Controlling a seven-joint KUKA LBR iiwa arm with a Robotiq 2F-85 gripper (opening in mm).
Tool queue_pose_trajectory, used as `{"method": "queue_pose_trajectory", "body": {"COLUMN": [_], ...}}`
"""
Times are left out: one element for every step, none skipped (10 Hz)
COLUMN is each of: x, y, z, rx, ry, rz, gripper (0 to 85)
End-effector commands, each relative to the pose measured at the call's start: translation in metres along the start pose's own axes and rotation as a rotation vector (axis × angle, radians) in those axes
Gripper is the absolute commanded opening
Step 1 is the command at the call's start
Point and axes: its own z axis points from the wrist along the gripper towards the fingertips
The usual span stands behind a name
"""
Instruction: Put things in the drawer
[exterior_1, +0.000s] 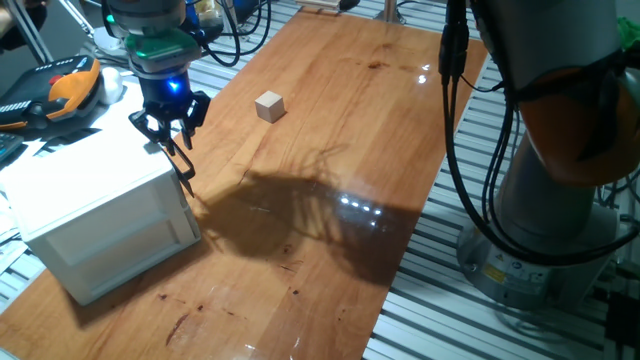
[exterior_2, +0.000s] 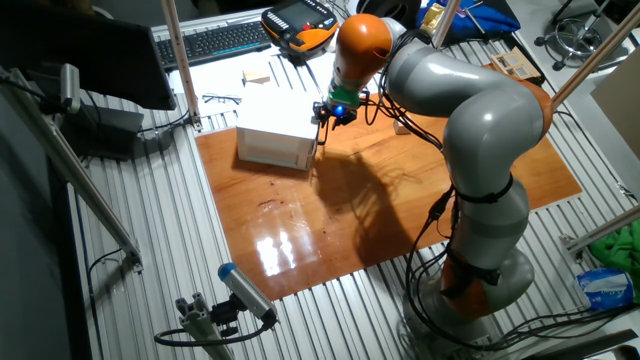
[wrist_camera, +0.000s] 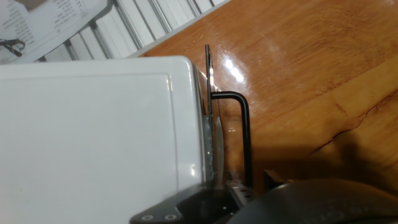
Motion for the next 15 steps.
{"method": "queue_pose_trajectory", "body": {"x": [0.0000,-0.0001,-0.0002,-0.0001,0.0002,0.0003,0.0003,0.0005,0.0007,0.0009,0.0010,0.0010,0.0011,0.0013,0.0015], "y": [0.0000,0.0002,0.0002,0.0000,-0.0007,-0.0012,-0.0017,-0.0018,-0.0023,-0.0030,-0.0036,-0.0040,-0.0044,-0.0048,-0.0056], "z": [0.0001,0.0004,0.0005,0.0002,-0.0007,-0.0017,-0.0021,-0.0023,-0.0028,-0.0035,-0.0037,-0.0034,-0.0035,-0.0034,-0.0030], "rx": [0.000,-0.003,-0.003,-0.003,0.004,0.010,0.012,0.013,0.017,0.015,0.014,0.004,-0.001,-0.003,-0.007], "ry": [0.000,0.001,0.000,0.000,-0.002,-0.001,0.000,-0.001,-0.005,-0.007,-0.010,-0.009,-0.008,-0.007,-0.003], "rz": [0.000,-0.003,-0.005,-0.006,-0.012,-0.018,-0.021,-0.021,-0.015,-0.008,-0.005,0.001,0.002,0.003,0.001], "gripper": [17.0,17.0,17.0,17.0,0.0,0.0,0.0,0.0,0.0,0.0,0.0,0.0,0.0,0.0,0.0]}}
